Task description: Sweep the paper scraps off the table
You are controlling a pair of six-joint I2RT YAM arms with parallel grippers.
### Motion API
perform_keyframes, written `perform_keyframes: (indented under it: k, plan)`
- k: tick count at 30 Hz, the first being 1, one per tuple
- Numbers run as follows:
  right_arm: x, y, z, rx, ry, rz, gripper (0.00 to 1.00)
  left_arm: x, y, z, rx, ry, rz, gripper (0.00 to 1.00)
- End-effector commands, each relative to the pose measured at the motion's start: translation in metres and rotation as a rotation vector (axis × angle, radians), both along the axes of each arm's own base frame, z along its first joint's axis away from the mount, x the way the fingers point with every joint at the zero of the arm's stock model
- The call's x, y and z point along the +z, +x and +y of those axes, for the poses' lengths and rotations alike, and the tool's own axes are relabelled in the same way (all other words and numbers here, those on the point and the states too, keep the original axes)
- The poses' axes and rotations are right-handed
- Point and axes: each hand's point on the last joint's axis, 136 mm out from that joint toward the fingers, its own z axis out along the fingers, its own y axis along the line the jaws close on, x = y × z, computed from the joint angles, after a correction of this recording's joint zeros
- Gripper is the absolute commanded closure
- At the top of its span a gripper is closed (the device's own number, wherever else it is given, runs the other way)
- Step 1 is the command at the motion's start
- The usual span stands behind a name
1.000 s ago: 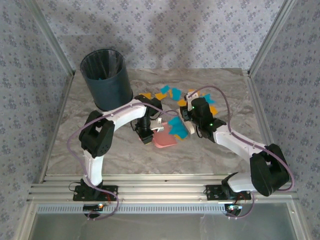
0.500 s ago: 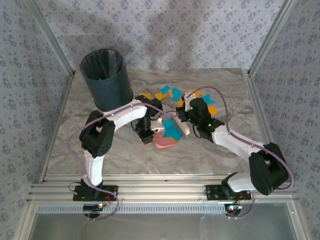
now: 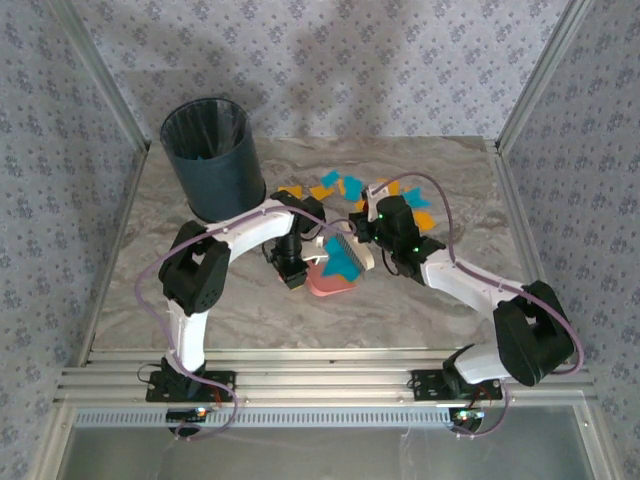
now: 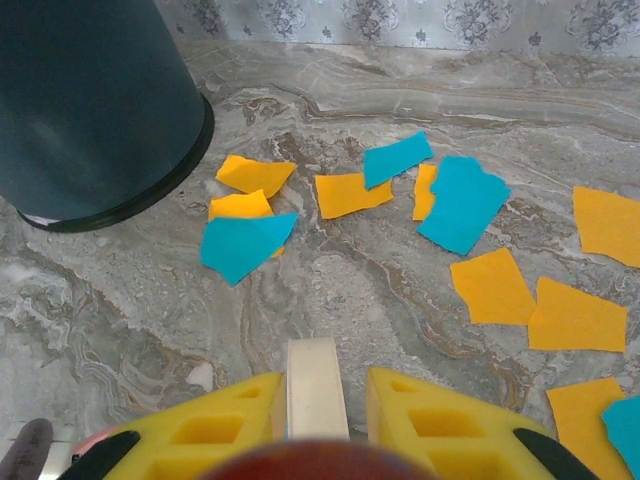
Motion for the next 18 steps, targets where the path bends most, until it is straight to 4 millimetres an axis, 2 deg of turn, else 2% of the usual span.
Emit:
perform_keyframes:
  k: [1,5,11,18]
  plan:
    - [0.022,-0.005,0.004,-0.002,0.043,-0.033,1.0,0.0,-0.006,0.002,-0.01,0.018,-0.003,1.0]
    - [0.03,-0.008,-0.001,-0.016,0.056,-0.049,1.0,0.0,-0.001,0.003,0.003,0.022,-0.02,1.0]
    - [0.03,-0.01,-0.003,-0.022,0.053,-0.036,1.0,-0.003,0.008,0.004,0.034,0.017,-0.057,1.0]
    - [0.034,-0.004,-0.025,-0.141,0.004,-0.061,1.0,-0.004,0.007,0.004,0.03,0.018,-0.058,1.0]
